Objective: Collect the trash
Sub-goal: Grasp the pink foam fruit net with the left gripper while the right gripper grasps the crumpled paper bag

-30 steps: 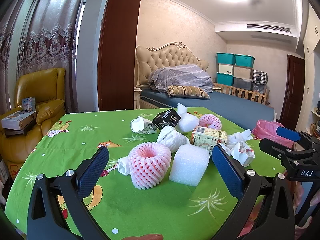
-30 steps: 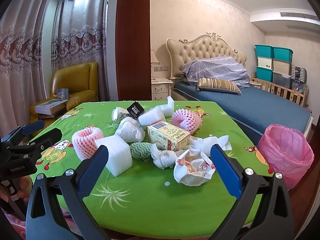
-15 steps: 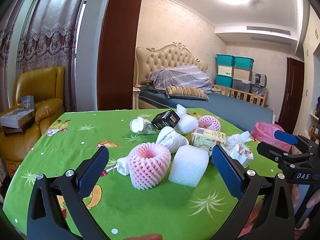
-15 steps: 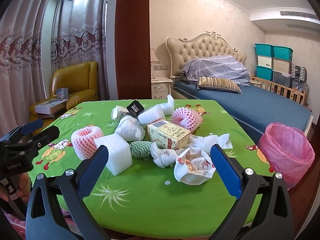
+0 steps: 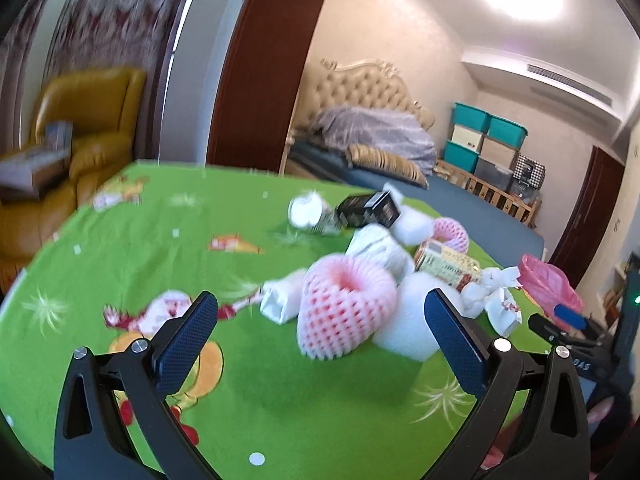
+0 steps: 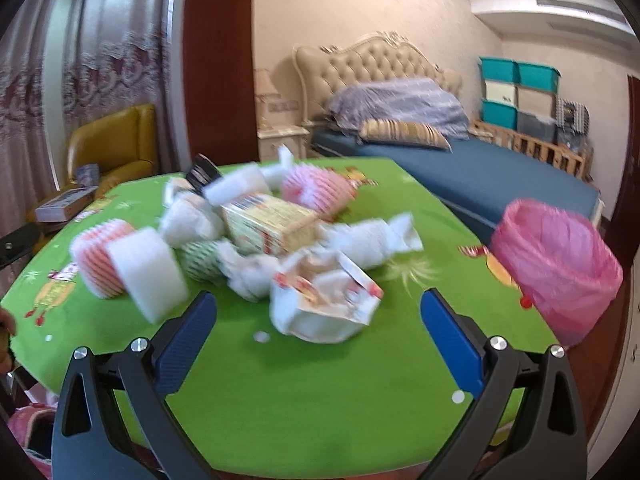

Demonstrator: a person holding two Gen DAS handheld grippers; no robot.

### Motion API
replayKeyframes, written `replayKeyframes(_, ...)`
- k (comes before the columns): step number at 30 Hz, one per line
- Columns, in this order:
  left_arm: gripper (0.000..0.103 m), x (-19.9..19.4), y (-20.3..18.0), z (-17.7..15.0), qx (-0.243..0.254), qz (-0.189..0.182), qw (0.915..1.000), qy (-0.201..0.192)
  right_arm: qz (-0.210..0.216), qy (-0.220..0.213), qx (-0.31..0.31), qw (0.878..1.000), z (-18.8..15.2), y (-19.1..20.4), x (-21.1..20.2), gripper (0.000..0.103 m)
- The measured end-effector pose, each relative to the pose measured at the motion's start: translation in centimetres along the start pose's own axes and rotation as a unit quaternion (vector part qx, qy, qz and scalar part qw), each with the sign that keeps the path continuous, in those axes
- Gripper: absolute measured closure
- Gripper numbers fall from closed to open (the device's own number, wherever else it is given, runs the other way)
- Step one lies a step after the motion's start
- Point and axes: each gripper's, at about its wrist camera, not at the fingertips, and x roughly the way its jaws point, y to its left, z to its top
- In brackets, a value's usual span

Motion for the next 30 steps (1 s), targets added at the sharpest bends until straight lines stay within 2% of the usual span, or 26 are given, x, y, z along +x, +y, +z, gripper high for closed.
replayKeyframes(3, 0.006, 1.2, 0.6, -0.3, -0.005, 0.011, 0.9998, 0.017, -0.01, 0.009, -0.004, 1.0, -0.1, -0.4, 1.7, 0.004)
replayKeyframes(7, 0.006, 2.2, -0.1, -0.6, 0.033, 0.027, 0.9989, 0.019, 0.001, 0.033, 0.006, 0.999, 0.1, -0.9, 4.4, 0.004)
replayKeyframes(11, 0.006, 3.7, -0.9, -0.7, 0.062, 0.027, 0.9965, 0.048, 0.0, 0.044, 0.001, 0.999, 0.8, -0.3, 6.1, 0.004)
replayKeyframes(14, 0.006, 5.4, -1.2, -1.0, 0.078, 0.026, 0.9936, 0.077, 0.004, 0.049, 0.002, 0.999, 1.4, 0.1, 6.9, 0.004)
replayKeyframes(21, 0.009, 7.2, -1.5, -0.8, 0.079, 0.023, 0.9927, 0.089, 0.006, 0.05, -0.006, 0.999, 1.6, 0.1, 7.3, 0.005)
replayKeyframes(27, 0.032, 7.9, -3.2, -1.2, 0.114, 0.011, 0.989, 0.093, -0.003, 0.053, -0.018, 0.998, 1.3, 0.4, 7.4, 0.026)
replayKeyframes(28, 0.04, 7.9, -3.4, -1.3, 0.121, 0.012, 0.9883, 0.092, -0.002, 0.049, -0.019, 0.999, 1.2, 0.5, 7.3, 0.026)
replayKeyframes(30, 0.049, 7.7, -3.9, -1.6, 0.138, 0.018, 0.9864, 0.087, -0.002, 0.039, -0.024, 0.999, 1.2, 0.7, 7.0, 0.027)
